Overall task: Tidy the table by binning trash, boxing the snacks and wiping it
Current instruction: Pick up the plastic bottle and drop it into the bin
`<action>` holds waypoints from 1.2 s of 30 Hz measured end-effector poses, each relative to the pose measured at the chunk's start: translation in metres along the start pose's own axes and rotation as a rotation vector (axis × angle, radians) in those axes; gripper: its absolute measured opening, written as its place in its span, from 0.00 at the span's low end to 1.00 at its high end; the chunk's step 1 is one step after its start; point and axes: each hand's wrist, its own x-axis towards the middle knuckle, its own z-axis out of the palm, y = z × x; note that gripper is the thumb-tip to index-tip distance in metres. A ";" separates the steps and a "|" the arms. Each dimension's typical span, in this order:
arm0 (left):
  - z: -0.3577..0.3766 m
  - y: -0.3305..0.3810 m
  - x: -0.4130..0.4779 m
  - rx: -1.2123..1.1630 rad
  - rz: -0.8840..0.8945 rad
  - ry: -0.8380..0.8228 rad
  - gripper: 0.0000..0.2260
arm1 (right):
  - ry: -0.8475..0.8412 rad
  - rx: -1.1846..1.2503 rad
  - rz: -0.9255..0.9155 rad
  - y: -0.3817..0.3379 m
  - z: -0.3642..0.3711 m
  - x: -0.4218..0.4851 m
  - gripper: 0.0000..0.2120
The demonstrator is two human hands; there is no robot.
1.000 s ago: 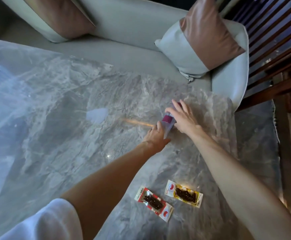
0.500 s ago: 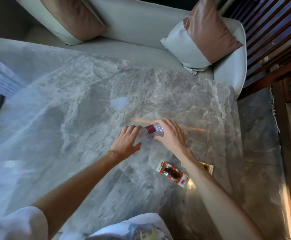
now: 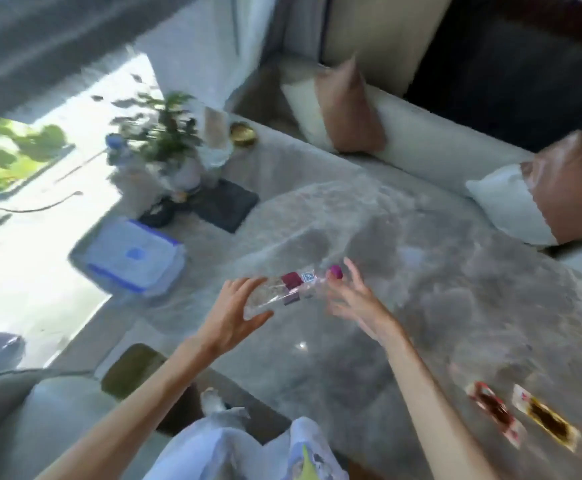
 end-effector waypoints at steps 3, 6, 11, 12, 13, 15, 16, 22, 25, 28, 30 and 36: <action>-0.054 -0.033 -0.043 0.058 -0.082 0.132 0.28 | -0.208 0.211 0.030 -0.018 0.102 0.014 0.39; -0.088 -0.053 -0.090 0.116 -0.216 0.254 0.29 | -0.276 0.150 -0.023 -0.028 0.184 0.027 0.31; -0.117 -0.073 -0.160 0.138 -0.419 0.385 0.28 | -0.535 -0.113 -0.051 -0.037 0.269 0.036 0.38; -0.121 -0.074 -0.170 0.138 -0.452 0.403 0.28 | -0.568 -0.148 -0.045 -0.035 0.282 0.036 0.39; -0.124 -0.074 -0.179 0.139 -0.494 0.418 0.28 | -0.598 -0.179 -0.034 -0.034 0.296 0.036 0.41; -0.125 -0.072 -0.197 0.135 -0.592 0.454 0.27 | -0.664 -0.205 0.006 -0.028 0.320 0.033 0.43; -0.124 -0.071 -0.204 0.123 -0.629 0.486 0.26 | -0.701 -0.213 0.023 -0.025 0.331 0.030 0.44; -0.097 -0.068 -0.230 -0.210 -0.962 0.766 0.21 | -0.860 -0.208 0.121 0.003 0.375 0.010 0.40; -0.086 -0.073 -0.234 -0.674 -1.011 0.829 0.26 | -0.932 -0.317 0.096 0.023 0.384 -0.009 0.33; -0.079 -0.086 -0.235 -0.987 -0.944 0.905 0.29 | -0.982 -0.411 0.073 0.034 0.397 -0.025 0.29; -0.075 -0.099 -0.238 -1.104 -0.929 0.913 0.27 | -0.972 -0.457 0.064 0.038 0.408 -0.025 0.28; -0.069 -0.150 -0.240 -1.331 -0.913 0.828 0.21 | -0.835 -0.620 -0.020 0.058 0.439 -0.007 0.31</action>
